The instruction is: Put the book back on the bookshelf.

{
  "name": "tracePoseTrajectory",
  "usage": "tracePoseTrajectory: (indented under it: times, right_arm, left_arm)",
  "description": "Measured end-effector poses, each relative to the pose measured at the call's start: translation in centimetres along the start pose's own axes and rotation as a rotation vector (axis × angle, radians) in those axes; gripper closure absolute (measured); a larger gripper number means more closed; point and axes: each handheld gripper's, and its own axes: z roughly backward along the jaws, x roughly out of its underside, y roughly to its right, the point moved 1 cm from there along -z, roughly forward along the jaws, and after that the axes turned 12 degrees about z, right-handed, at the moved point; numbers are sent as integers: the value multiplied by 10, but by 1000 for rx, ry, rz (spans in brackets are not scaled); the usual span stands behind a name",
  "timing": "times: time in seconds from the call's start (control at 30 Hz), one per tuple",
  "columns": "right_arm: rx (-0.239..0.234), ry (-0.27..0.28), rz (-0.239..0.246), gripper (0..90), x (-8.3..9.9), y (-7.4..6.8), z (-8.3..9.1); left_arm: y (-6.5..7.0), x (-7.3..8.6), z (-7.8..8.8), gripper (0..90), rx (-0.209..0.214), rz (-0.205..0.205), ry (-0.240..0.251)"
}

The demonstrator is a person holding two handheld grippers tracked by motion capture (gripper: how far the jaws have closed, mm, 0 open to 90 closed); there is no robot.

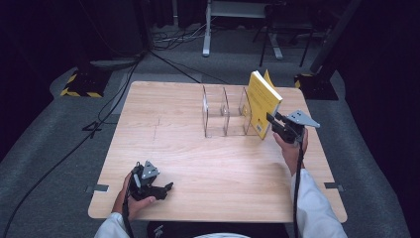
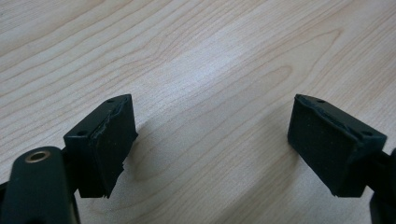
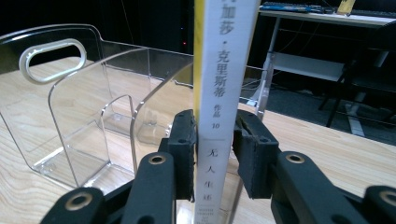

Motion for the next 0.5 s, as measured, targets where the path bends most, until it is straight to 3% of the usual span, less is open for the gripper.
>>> tracePoseTrajectory:
  times: [0.17,0.5]
  right_arm:
    - [13,-3,0,664,2,5,7]
    - [-36,7,-16,633,7,14,14]
  left_arm:
    - [0,0,0,160,0,0,0]
    - [0,0,0,160,4,3,-1]
